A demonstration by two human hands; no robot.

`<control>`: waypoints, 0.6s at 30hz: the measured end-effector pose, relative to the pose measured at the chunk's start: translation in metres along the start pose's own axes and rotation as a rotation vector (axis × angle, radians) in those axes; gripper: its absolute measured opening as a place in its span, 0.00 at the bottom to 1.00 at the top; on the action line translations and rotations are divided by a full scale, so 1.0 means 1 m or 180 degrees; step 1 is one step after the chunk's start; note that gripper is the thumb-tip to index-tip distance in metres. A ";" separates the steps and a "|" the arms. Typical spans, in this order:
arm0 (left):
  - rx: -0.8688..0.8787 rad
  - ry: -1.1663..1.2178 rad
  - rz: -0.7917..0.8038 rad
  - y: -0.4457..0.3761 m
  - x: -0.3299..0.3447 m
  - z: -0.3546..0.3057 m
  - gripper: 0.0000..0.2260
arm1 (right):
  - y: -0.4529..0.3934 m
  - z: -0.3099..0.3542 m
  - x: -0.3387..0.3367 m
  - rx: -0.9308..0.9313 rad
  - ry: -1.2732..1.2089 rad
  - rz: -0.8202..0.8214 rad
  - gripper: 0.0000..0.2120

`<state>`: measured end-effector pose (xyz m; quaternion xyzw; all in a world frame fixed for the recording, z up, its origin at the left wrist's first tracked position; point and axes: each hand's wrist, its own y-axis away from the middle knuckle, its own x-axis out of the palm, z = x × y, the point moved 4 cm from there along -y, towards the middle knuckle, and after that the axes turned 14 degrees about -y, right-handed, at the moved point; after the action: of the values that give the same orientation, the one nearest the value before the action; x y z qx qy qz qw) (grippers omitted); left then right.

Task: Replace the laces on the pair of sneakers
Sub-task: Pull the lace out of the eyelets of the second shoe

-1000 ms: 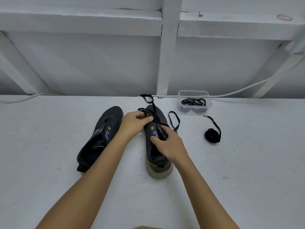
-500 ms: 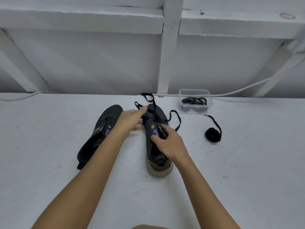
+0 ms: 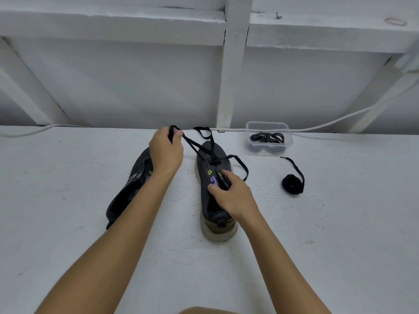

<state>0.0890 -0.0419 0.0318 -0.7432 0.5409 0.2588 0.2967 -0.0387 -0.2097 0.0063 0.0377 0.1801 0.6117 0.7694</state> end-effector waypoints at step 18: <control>0.0382 -0.0422 0.1020 0.032 0.032 -0.009 0.07 | -0.001 0.000 0.001 -0.0010 0.0039 -0.0046 0.22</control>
<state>0.0682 -0.0768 0.0099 -0.6099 0.6461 0.3184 0.3305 -0.0374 -0.2091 0.0060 0.0313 0.1842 0.6066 0.7727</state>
